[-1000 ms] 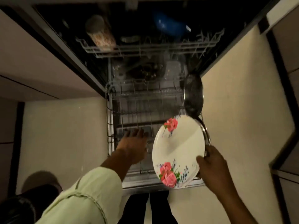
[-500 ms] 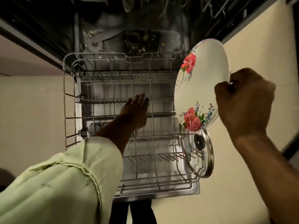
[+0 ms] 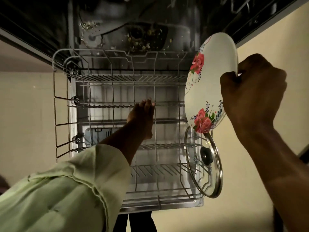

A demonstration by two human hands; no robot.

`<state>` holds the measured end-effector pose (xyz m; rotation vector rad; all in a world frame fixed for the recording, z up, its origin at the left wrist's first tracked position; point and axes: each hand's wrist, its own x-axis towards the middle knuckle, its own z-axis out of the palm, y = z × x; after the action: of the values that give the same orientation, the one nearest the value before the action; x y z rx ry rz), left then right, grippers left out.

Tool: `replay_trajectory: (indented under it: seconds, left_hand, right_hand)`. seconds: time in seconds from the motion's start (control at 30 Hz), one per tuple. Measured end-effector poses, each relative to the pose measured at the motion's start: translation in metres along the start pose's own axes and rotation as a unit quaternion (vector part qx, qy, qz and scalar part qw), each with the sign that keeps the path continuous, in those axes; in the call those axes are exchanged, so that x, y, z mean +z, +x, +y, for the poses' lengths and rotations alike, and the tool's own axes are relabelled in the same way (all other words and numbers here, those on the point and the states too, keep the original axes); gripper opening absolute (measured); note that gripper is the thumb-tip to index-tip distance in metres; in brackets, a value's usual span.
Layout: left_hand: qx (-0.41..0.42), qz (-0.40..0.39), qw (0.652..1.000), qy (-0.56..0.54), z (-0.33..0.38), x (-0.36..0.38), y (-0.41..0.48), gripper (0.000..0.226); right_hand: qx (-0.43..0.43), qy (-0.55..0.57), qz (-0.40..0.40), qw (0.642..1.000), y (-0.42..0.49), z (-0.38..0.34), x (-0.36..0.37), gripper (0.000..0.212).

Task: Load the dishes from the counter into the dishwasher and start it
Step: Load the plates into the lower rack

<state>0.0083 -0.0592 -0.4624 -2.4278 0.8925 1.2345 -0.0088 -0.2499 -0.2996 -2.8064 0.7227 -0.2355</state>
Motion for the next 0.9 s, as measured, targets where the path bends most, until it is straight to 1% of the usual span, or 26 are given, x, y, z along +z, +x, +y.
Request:
replay_trajectory:
  seconds: [0.1,0.23,0.33,0.47,0.63,0.73,0.83,0.9]
  left_hand:
    - [-0.007,-0.027,0.999,0.019,0.004,-0.005,0.001,0.116]
    - [-0.017,-0.041,0.999,0.028,0.007,-0.009,0.002,0.117]
    - [-0.017,-0.044,0.999,0.02,0.007,-0.011,0.002,0.117]
    - [-0.017,-0.048,0.998,0.022,0.008,-0.012,0.002,0.116]
    - [-0.017,-0.05,0.998,0.017,0.008,-0.011,0.004,0.115]
    - [-0.017,-0.051,0.999,0.011,0.008,-0.011,0.003,0.115]
    - [-0.018,-0.052,0.998,0.009,0.008,-0.013,0.003,0.116]
    - [-0.018,-0.054,0.998,0.007,0.008,-0.013,0.004,0.117]
  right_hand:
    - [-0.009,0.006,0.01,1.0,0.008,-0.003,-0.004,0.032]
    - [-0.003,0.018,0.0,1.0,0.013,-0.003,-0.003,0.032]
    - [0.005,0.022,-0.019,1.0,0.009,-0.002,0.006,0.03]
    - [0.036,0.012,-0.053,0.998,0.003,0.006,0.022,0.024]
    - [0.026,-0.019,-0.091,0.995,-0.003,0.003,0.034,0.033]
    - [0.015,-0.027,-0.07,0.997,-0.005,0.004,0.037,0.036]
    - [-0.011,-0.043,-0.006,0.999,-0.015,0.004,0.038,0.029]
    - [-0.019,-0.043,0.014,0.999,-0.021,0.005,0.041,0.026]
